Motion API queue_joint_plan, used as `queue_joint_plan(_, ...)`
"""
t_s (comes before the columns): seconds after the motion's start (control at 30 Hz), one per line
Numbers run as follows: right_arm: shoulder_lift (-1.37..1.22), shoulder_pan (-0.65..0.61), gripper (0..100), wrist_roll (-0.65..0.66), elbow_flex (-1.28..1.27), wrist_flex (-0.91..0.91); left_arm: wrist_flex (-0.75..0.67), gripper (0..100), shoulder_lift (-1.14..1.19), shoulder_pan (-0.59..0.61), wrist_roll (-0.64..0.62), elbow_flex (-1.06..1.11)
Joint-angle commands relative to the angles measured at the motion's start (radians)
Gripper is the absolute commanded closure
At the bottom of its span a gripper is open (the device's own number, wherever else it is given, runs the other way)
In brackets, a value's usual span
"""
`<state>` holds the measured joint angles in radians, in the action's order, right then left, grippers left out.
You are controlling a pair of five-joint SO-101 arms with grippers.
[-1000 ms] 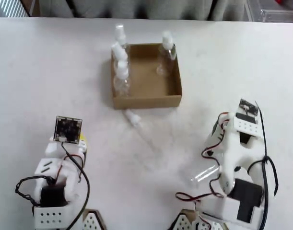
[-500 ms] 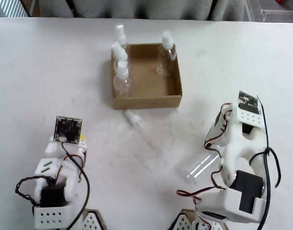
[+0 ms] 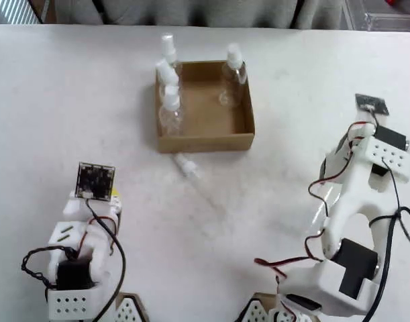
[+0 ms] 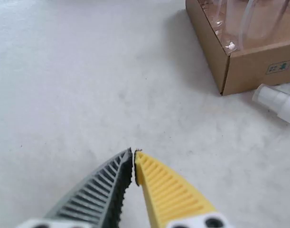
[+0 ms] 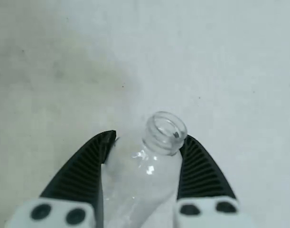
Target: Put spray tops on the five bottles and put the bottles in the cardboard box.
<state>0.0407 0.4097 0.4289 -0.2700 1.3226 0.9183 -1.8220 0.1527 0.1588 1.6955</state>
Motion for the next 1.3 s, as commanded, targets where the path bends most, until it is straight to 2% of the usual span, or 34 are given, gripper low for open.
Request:
queue_joint_plan(0.0,-0.012,-0.005,98.4,0.230,0.058,0.001,0.003,98,-0.005,0.008,0.006,-0.003)
queue_joint_plan(0.23,-0.136,-0.019,96.4,0.419,0.058,-0.143,0.025,98,-0.005,0.008,0.006,-0.003)
queue_joint_plan(0.43,-0.194,-0.024,74.1,0.417,0.083,-0.170,0.025,98,-0.005,0.008,0.006,-0.003)
queue_joint_plan(0.57,-0.211,-0.022,62.1,0.417,0.152,-0.133,0.025,98,-0.005,0.008,0.006,-0.003)
queue_joint_plan(0.77,-0.226,-0.019,60.8,0.414,0.299,0.041,0.025,98,-0.005,0.008,0.006,-0.003)
queue_joint_plan(0.83,-0.217,-0.010,60.8,0.336,0.333,0.116,0.025,98,-0.005,0.008,0.006,-0.003)
queue_joint_plan(1.0,-0.159,0.038,60.9,0.048,0.391,0.266,0.025,98,-0.005,0.008,0.008,-0.003)
queue_joint_plan(1.13,-0.070,0.041,68.5,-0.055,0.356,0.291,0.025,98,-0.005,0.008,0.009,-0.003)
queue_joint_plan(1.27,-0.022,0.035,79.2,-0.091,0.282,0.265,0.025,98,-0.005,0.008,0.011,-0.003)
